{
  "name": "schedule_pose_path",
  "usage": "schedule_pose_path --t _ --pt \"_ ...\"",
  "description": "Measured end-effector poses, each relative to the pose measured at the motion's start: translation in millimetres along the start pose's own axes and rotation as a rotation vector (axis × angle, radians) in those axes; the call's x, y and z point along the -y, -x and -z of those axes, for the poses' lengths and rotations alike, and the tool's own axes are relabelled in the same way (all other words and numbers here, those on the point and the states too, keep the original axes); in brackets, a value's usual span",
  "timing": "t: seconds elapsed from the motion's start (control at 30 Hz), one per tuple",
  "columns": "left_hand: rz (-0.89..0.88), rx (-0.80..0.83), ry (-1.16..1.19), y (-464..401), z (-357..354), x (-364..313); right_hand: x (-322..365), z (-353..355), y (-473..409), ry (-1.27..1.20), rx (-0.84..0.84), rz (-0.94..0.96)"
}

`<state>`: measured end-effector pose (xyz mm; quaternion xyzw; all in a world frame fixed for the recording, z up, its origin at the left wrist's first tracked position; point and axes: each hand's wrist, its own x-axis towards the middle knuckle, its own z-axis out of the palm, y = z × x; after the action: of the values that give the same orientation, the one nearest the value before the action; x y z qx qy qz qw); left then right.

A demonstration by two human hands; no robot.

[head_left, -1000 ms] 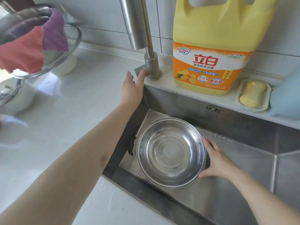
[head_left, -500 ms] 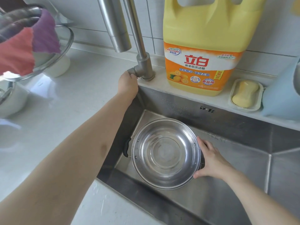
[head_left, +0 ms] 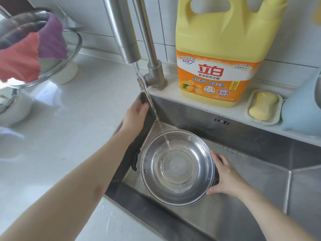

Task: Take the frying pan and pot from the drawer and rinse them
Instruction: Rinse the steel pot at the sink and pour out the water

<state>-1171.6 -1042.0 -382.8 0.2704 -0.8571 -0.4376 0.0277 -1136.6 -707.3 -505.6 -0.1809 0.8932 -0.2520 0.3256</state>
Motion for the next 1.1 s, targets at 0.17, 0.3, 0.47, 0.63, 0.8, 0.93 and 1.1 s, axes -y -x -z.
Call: schedule_pose_path --t 0.17,0.3,0.47,0.63,0.8,0.93,1.1 --pt "0.043 0.563 -0.6 46 -3 97 -5 -6 -1 -0.112 -0.002 -0.029" --pt "0.113 0.721 -0.632 52 -6 125 -6 -9 0 -0.232 0.013 -0.028" --pt "0.2 0.742 -0.443 52 -9 131 -8 -10 -1 -0.271 0.028 -0.031" --pt "0.17 0.815 -0.51 44 7 119 -12 -3 2 -0.264 0.07 -0.069" --pt "0.058 0.895 -0.641 29 45 57 -1 18 20 -0.317 0.13 -0.066" --pt "-0.038 0.923 -0.675 26 80 4 22 30 41 -0.412 0.088 -0.021" --pt "-0.163 0.776 -0.67 56 121 -35 57 52 65 -0.418 -0.063 0.06"
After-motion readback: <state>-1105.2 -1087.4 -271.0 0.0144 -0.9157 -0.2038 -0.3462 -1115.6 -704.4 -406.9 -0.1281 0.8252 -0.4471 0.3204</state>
